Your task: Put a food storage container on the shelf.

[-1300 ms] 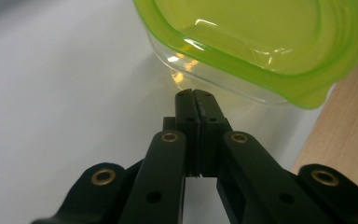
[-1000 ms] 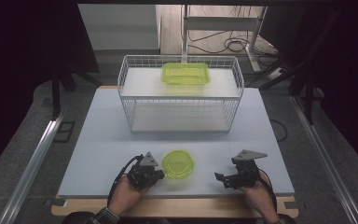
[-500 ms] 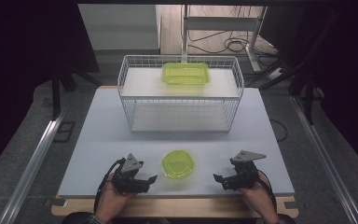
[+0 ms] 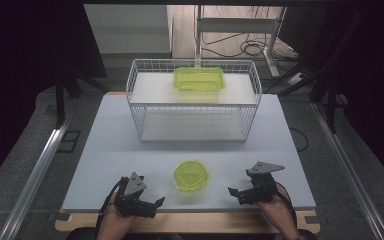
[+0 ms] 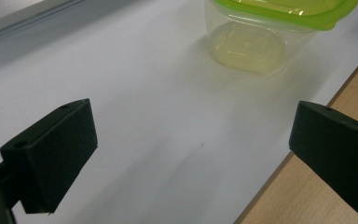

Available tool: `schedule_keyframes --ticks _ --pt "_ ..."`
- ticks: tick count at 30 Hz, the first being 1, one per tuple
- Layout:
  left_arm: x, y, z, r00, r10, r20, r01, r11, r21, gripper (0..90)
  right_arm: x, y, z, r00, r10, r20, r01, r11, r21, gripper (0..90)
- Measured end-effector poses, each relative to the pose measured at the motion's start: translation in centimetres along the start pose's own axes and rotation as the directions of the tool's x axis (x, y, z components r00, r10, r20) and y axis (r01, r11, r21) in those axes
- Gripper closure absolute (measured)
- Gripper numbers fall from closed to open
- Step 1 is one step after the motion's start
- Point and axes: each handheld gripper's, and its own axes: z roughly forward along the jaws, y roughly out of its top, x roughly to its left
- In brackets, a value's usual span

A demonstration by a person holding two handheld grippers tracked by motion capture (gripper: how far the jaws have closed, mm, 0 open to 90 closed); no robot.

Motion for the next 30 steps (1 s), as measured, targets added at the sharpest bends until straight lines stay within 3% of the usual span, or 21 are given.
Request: schedule_keyframes --ticks 8,16,23,30 --pt "0.2 -0.4 -0.4 1.0000 0.001 -0.001 -0.001 0.9999 -0.013 0.0 -0.1 0.4 0.0 0.9997 0.003 -0.025 -0.004 1.000 -0.024 3.1" --pt "0.1 -0.4 -0.4 0.9992 0.030 -0.026 -0.030 0.9995 -0.013 0.2 0.0 1.7 0.1 0.9958 0.056 -0.073 -0.057 0.998 -0.022 4.6" --pt "0.0 -0.5 -0.3 0.9988 0.037 -0.031 -0.038 0.9993 -0.004 0.4 0.0 2.7 0.5 0.9861 0.125 -0.109 -0.126 0.992 -0.004 4.0" --pt "0.0 -0.5 -0.2 0.9987 0.038 -0.033 -0.038 0.9993 0.005 0.4 -0.1 3.8 0.5 0.9818 0.132 -0.137 -0.131 0.991 0.012 12.3"
